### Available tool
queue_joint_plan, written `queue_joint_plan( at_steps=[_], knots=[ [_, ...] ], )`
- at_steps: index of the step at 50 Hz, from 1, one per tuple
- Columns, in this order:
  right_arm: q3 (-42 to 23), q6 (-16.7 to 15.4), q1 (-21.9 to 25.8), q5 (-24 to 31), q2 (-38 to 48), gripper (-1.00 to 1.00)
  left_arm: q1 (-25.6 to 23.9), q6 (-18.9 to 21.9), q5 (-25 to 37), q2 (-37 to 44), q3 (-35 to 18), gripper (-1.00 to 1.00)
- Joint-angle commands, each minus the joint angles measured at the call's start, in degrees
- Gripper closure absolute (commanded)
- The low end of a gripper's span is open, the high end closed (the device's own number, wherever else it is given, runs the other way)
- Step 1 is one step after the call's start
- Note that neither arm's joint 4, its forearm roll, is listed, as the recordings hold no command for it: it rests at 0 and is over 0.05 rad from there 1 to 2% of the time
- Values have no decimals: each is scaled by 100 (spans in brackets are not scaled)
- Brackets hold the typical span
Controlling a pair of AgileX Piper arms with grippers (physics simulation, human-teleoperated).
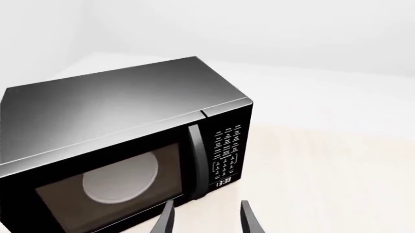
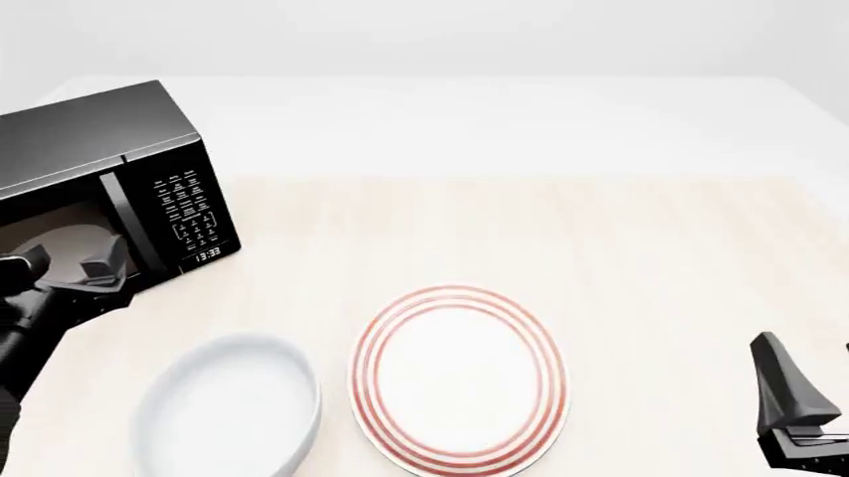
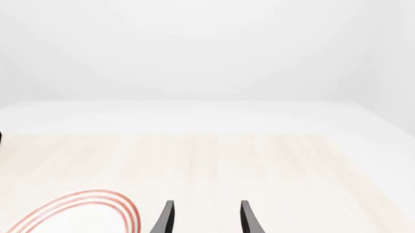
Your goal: Open the microwave.
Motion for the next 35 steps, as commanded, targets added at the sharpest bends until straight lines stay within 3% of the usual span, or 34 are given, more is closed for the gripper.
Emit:
queue_joint_plan(
  at_steps=[1, 35],
  knots=[
    [0, 0, 1, 0, 0, -100, 41, -6, -194, 415, -158, -100],
    [0, 1, 0, 0, 0, -100, 172, -108, -506, 1557, -777, -100]
  ],
)
